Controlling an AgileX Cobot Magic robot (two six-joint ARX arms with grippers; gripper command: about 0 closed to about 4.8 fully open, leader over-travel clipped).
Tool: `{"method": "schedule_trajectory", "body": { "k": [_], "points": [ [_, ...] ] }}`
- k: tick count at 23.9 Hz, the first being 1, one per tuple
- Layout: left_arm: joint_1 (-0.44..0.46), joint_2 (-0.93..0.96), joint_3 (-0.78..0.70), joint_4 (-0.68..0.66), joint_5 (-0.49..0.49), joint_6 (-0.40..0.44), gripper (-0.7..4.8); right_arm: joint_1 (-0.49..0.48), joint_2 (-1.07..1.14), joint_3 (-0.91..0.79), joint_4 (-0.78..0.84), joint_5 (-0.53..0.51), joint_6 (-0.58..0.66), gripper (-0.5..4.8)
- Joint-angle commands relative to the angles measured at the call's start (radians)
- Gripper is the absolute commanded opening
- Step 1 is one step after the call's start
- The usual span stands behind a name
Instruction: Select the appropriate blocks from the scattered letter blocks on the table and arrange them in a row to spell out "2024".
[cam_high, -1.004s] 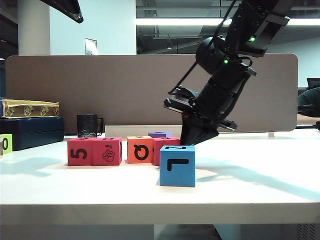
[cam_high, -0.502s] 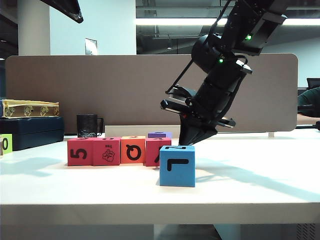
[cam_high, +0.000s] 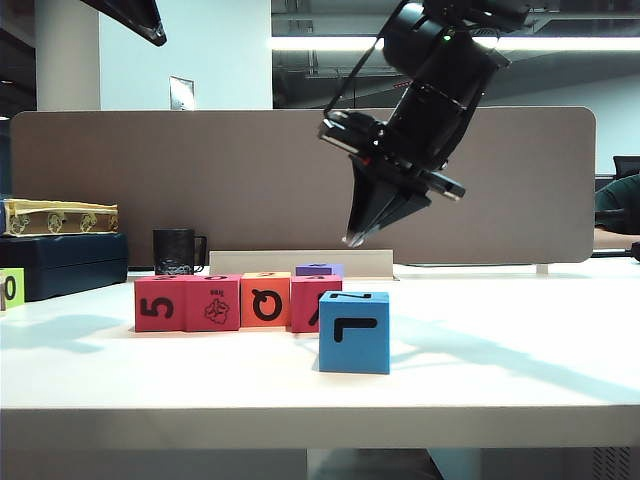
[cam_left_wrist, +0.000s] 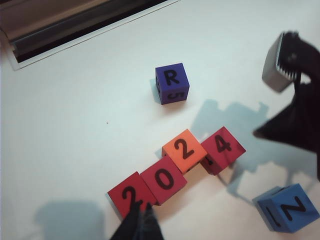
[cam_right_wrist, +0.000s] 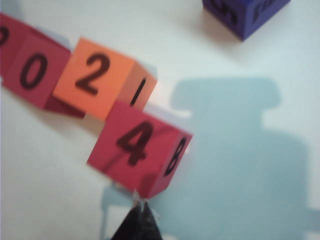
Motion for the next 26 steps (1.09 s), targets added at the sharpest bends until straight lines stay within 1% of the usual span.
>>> {"method": "schedule_trajectory", "body": {
  "k": [1, 5, 7, 12, 13, 19, 21, 26],
  "points": [
    [0.0, -0.003, 0.003, 0.03, -0.001, 0.0, -0.06, 0.043, -0.003, 0.002, -0.057, -0.021, -0.027, -0.04],
    [0.0, -0.003, 0.003, 0.033, -0.001, 0.0, -0.06, 0.077, -0.002, 0.002, -0.056, -0.007, -0.029, -0.03],
    [0.0, -0.003, 0.003, 0.031, -0.002, 0.0, -0.06, 0.098, 0.019, 0.003, -0.057, 0.03, -0.03, -0.03],
    [0.0, -0.003, 0.003, 0.029, -0.001, 0.0, -0.06, 0.098, 0.085, 0.003, -0.047, 0.033, -0.03, -0.04],
    [0.0, -0.003, 0.003, 0.029, -0.001, 0.0, -0.06, 0.098, 0.098, 0.003, -0.029, 0.052, -0.03, -0.03],
    [0.0, -0.003, 0.003, 0.029, -0.001, 0.0, -0.06, 0.098, 0.122, 0.003, 0.045, 0.064, -0.03, -0.04],
    [0.0, -0.003, 0.003, 0.029, -0.001, 0.0, -0.06, 0.098, 0.129, 0.003, 0.067, 0.089, -0.03, -0.03],
    [0.0, -0.003, 0.003, 0.029, -0.001, 0.0, -0.06, 0.098, 0.148, 0.003, 0.102, 0.092, -0.029, -0.03]
  ]
}}
